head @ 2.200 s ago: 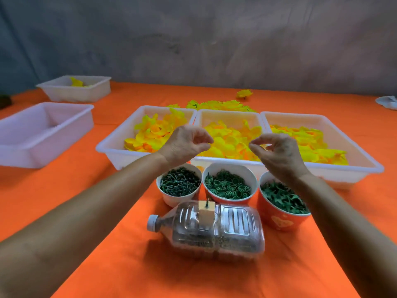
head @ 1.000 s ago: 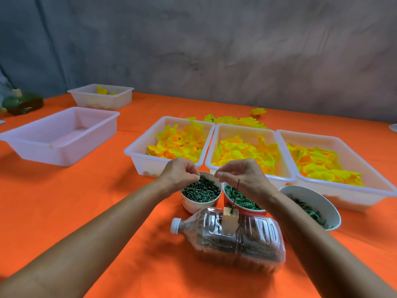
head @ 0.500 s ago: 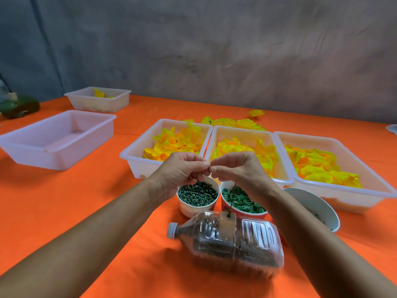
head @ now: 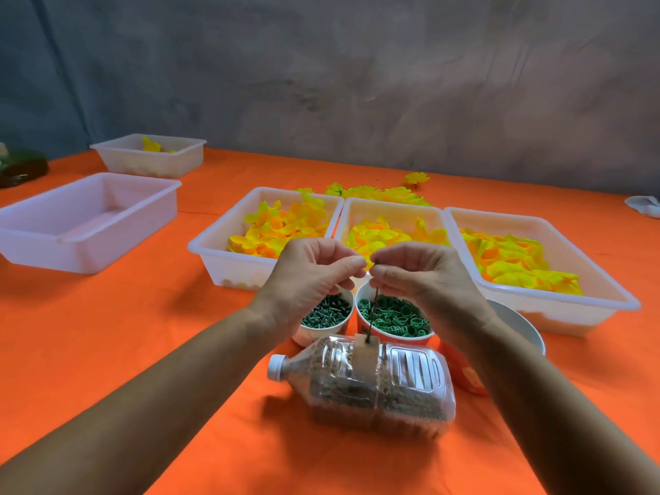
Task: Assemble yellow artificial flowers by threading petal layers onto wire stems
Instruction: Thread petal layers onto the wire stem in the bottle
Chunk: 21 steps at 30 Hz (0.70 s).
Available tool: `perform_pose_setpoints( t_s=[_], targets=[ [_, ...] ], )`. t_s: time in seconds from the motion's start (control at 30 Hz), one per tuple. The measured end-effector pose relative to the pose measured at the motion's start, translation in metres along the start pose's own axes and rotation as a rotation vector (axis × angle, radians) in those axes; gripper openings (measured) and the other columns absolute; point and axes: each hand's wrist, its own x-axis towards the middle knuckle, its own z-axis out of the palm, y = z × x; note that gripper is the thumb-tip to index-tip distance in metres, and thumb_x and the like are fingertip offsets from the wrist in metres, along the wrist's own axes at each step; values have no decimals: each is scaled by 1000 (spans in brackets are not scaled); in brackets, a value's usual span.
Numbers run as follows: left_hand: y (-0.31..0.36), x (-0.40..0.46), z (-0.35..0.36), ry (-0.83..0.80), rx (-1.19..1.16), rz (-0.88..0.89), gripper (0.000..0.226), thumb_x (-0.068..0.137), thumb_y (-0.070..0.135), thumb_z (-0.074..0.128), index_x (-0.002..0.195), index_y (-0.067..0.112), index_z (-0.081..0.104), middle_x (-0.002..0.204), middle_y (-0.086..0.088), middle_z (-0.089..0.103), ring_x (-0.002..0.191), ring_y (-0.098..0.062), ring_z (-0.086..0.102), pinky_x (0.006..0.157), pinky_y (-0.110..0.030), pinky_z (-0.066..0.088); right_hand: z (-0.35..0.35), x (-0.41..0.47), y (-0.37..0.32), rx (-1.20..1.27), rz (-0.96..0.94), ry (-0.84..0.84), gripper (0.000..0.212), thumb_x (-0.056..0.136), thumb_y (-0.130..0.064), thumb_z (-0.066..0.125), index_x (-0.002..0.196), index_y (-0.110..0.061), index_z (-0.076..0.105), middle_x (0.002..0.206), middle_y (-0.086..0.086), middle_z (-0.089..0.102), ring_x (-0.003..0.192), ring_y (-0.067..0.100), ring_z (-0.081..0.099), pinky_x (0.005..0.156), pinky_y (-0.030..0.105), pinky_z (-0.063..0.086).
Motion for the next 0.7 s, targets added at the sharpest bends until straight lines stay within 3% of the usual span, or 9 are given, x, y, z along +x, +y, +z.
perform_pose_setpoints(
  t_s=[0.17,0.27,0.37,0.43,0.57,0.7],
  targets=[
    [4,-19,-4,-63,-10,75,30,73,34,69,81,5,71,78,-9,72,68,-9,60,62,-15,47,-12,-19,-6,235,77,10,17,61,-18,74,77,-14,70,74,8,72,69,17,70,63,23,56],
    [1,-28,-6,-65,-25,83,27,63,35,75,81,15,74,84,-14,72,76,-13,65,71,-21,51,-12,-27,-7,280,94,4,17,56,-24,76,72,-17,74,73,5,72,67,14,69,59,19,53],
    [2,-33,-1,-69,-26,73,25,61,30,79,82,17,75,88,-26,68,79,-26,63,80,-49,51,-11,-32,-7,325,116,15,12,58,-24,74,70,-22,75,73,4,72,67,12,69,57,18,52],
    [3,-35,6,-78,-42,82,27,62,27,80,85,13,74,89,-30,66,79,-36,63,81,-61,48,-11,-34,-7,372,137,42,8,62,-20,72,69,-22,75,72,3,72,67,11,69,56,19,52],
    [0,-37,13,-25,-43,89,23,67,22,79,85,10,72,85,-21,71,78,-28,66,81,-54,52,-12,-39,-6,454,192,92,6,64,-13,69,67,-16,73,71,6,72,63,13,70,53,19,52],
    [-3,-34,15,3,-53,112,6,76,5,73,80,10,71,74,-8,72,71,-13,66,70,-26,53,-10,-40,-7,504,213,79,11,60,-5,70,67,-13,75,74,12,73,67,17,72,55,20,53]
  ],
)
